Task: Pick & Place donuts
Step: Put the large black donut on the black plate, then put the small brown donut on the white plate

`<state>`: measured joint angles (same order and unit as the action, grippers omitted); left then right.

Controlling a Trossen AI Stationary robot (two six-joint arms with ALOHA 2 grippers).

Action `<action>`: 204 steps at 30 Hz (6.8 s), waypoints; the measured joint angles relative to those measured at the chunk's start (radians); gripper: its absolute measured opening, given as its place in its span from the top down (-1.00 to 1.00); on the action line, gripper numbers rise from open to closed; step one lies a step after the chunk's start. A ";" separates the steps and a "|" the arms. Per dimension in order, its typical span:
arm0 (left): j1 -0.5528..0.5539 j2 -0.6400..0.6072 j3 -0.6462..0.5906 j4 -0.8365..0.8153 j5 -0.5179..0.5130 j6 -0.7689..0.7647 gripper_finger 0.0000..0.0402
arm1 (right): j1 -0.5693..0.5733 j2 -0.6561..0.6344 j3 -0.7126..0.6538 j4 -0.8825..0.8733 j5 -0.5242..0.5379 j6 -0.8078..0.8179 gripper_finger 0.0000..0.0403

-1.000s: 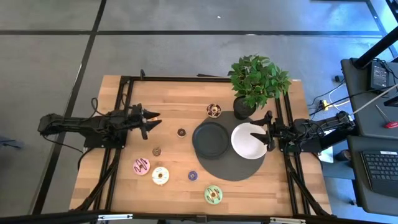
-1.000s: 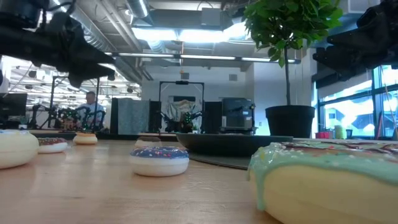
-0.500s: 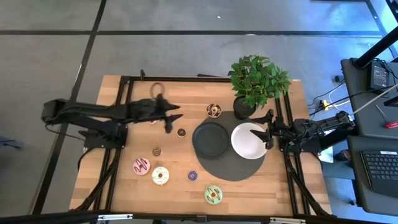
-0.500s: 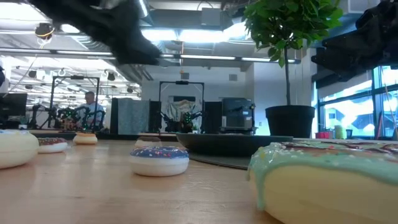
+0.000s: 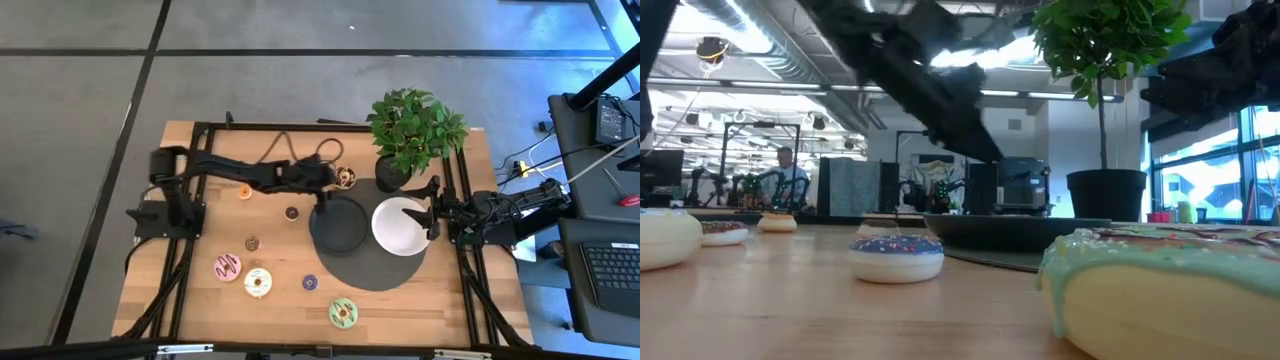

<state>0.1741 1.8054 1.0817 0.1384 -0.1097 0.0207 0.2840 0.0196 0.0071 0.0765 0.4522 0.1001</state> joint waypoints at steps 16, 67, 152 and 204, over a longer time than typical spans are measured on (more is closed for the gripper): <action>0.005 0.280 0.261 -0.081 -0.179 0.013 0.05 | 0.000 0.002 0.000 0.001 0.000 0.000 -0.34; 0.046 0.327 0.262 -0.109 -0.136 0.038 0.62 | 0.000 0.005 0.000 0.000 0.001 -0.030 -0.34; -0.271 0.236 0.325 -0.470 -0.404 -0.070 0.25 | 0.000 0.039 0.000 0.000 0.000 0.027 -0.34; -0.448 -0.422 -0.116 -0.690 -0.423 -0.469 0.42 | 0.000 0.039 0.000 0.000 -0.010 0.001 -0.34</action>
<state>-0.2738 1.3830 0.9659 -0.5517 -0.5330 -0.4480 0.2844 0.0589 0.0071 0.0765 0.4423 0.1006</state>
